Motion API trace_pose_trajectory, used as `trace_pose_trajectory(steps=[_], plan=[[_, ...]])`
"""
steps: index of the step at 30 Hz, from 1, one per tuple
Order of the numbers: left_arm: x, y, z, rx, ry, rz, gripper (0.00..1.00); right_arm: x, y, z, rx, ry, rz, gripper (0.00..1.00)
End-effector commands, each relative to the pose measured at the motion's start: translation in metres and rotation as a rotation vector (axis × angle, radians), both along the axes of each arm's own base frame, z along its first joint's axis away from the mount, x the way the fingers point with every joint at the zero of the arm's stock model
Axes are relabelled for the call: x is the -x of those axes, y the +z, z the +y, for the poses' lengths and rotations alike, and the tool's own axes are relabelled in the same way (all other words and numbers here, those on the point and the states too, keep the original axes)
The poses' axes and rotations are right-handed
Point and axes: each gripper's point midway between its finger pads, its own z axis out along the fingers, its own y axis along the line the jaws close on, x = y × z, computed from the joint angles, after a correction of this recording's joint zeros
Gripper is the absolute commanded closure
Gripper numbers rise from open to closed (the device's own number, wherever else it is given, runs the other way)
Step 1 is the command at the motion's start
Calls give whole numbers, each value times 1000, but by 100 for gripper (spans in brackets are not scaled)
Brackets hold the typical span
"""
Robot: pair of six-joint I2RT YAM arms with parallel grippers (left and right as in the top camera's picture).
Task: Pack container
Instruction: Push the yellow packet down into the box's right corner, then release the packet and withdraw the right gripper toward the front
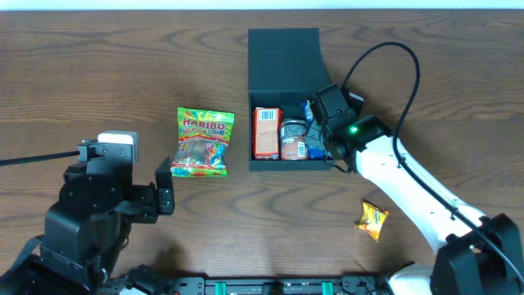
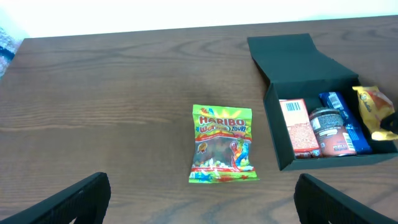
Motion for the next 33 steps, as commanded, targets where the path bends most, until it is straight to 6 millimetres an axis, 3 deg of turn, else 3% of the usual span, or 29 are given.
trace_pose_trajectory(steps=[1, 8, 11, 15, 17, 20, 22, 27, 33], plan=[[0, 5, 5, -19, 11, -17, 4, 6, 1, 5, -5, -1, 2, 98], [0, 5, 5, -19, 11, -17, 5, 7, 1, 10, -7, 11, -5, 97], [0, 5, 5, -19, 11, -17, 5, 8, -1, 6, 11, 6, -1, 81], [0, 5, 5, -19, 11, -17, 5, 7, -3, 3, 25, -1, -12, 74], [0, 5, 5, -19, 11, -17, 5, 2, -1, 4, 19, -3, -33, 74], [0, 5, 5, -19, 11, -17, 5, -7, 6, 5, 34, 21, -81, 93], [0, 5, 5, -19, 11, -17, 5, -8, 6, 6, 37, 34, -87, 98], [0, 5, 5, -19, 11, -17, 5, -1, -1, 3, 55, 51, -52, 98], [0, 5, 5, -19, 11, -17, 5, 1, -28, 6, 35, 58, -52, 98]])
